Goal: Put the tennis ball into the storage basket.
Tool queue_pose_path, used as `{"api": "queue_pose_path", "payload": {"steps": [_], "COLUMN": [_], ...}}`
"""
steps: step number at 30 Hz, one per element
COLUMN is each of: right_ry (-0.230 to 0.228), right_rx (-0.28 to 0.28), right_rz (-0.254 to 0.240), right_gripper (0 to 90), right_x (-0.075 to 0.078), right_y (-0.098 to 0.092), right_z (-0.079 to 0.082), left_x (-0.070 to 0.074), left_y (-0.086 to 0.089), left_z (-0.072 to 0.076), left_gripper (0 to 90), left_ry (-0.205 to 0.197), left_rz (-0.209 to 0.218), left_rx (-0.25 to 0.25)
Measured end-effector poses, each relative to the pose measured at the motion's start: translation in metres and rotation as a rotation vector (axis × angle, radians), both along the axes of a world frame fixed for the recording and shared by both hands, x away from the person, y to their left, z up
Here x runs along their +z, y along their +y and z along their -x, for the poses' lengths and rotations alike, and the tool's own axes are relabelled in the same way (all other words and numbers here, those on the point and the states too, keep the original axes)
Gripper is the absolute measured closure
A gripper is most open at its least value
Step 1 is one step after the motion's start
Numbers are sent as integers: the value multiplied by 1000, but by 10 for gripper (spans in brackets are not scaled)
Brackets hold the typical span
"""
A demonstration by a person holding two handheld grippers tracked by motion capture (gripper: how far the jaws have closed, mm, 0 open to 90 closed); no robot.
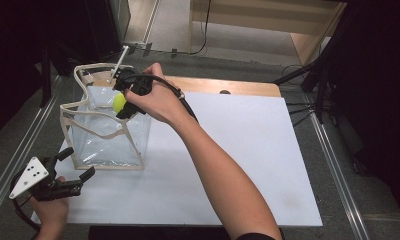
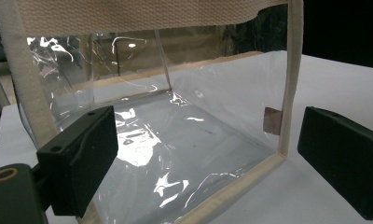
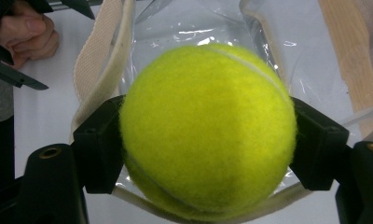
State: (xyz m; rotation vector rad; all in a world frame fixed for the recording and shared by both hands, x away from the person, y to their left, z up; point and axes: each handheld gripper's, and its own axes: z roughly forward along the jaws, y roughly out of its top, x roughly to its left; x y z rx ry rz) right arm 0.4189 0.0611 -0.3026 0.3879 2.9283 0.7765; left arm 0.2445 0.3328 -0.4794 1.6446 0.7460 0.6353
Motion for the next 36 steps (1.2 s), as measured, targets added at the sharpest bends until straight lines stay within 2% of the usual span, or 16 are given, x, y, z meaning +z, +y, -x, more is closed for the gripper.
{"api": "queue_pose_path", "payload": {"steps": [4,9,11,13,18,22,29,36], "right_ry": [0,-6,-24,-32,-38,-45,-38,-33], "right_rx": [-4,-19,-21,-29,-53,-57,-93,-103], "right_rz": [-10,-32,-40,-49,-83,-82,-96,-98], "right_gripper": [165,152,150,111,96,89,89,89], "right_x": [1,8,11,13,17,19,16,8], "right_y": [-2,-9,-12,-15,-25,-34,-50,-61], "right_z": [1,4,6,8,12,15,18,19], "left_x": [0,0,0,0,0,0,0,0], "left_y": [0,0,0,0,0,0,0,0], "left_z": [0,0,0,0,0,0,0,0], "left_gripper": [54,54,53,54,54,53,54,54], "left_ry": [1,0,1,3,-1,1,3,1], "left_rz": [3,3,3,3,-1,-4,-4,-4], "left_rx": [1,0,1,2,0,1,3,3]}}
